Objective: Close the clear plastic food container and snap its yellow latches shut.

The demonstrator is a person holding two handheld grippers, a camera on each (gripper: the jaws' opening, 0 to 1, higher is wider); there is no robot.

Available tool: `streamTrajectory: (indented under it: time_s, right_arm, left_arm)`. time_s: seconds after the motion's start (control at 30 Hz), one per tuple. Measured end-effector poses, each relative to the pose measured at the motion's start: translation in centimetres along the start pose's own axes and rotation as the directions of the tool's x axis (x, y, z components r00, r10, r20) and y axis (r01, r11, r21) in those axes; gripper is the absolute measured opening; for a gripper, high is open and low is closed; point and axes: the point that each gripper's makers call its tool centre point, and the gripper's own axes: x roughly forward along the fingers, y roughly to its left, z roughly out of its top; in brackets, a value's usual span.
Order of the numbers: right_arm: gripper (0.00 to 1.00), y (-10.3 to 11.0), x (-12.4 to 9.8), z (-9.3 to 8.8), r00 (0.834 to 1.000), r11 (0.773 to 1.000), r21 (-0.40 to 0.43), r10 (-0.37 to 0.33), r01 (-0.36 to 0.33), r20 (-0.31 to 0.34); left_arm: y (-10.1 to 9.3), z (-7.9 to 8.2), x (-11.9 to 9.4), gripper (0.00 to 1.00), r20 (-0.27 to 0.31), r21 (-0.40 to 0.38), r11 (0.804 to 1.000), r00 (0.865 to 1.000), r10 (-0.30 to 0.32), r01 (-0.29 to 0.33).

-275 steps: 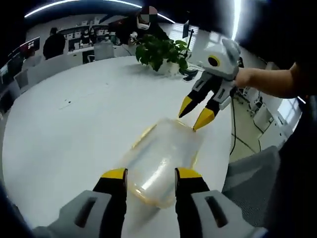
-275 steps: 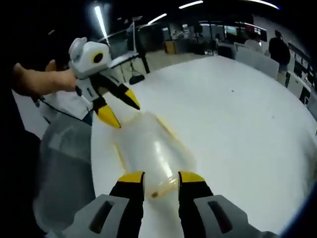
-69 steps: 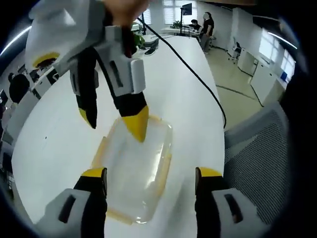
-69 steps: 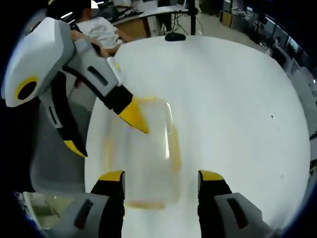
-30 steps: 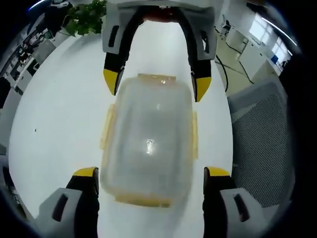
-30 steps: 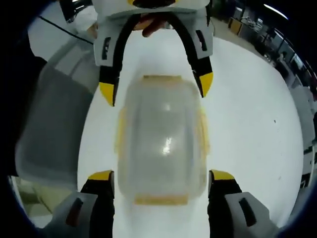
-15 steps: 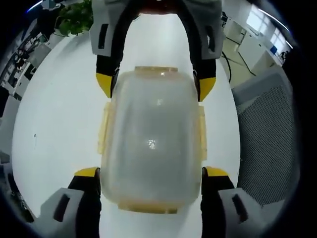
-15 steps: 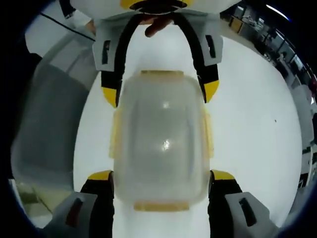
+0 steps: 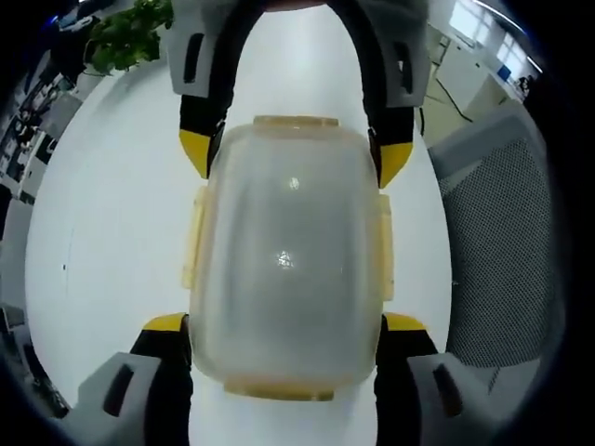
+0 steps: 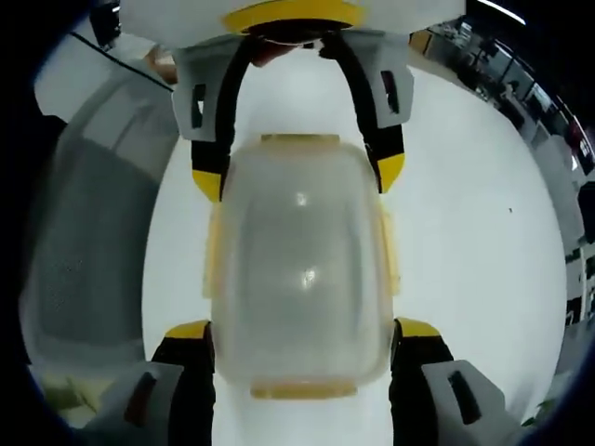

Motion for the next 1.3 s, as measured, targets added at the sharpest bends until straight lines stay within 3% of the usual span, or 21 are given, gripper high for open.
streamTrajectory:
  time_s: [0.37,0.67,1.3]
  right_arm:
    - [0.78,-0.1,-0.1,0.2,1.000,1.000,0.002,-0.003,0.003,0.024]
    - [0.78,-0.1,0.2,0.4,1.000,1.000,-0.007,-0.002,0.002,0.007]
    - [0.79,0.6,1.4,3.2,1.000,1.000,0.016,-0.006,0.006,-0.015]
  left_arm:
    - [0.1,0.0,0.0,0.81,0.006,-0.010,1.000,1.000,0.008,-0.008]
    - [0.0,-0.2,-0.1,0.81,0.027,-0.028,1.000,1.000,0.014,-0.013]
    - [-0.4,-3.1,-1.0,0.81,0.041,-0.011,1.000,0.999,0.004,-0.003]
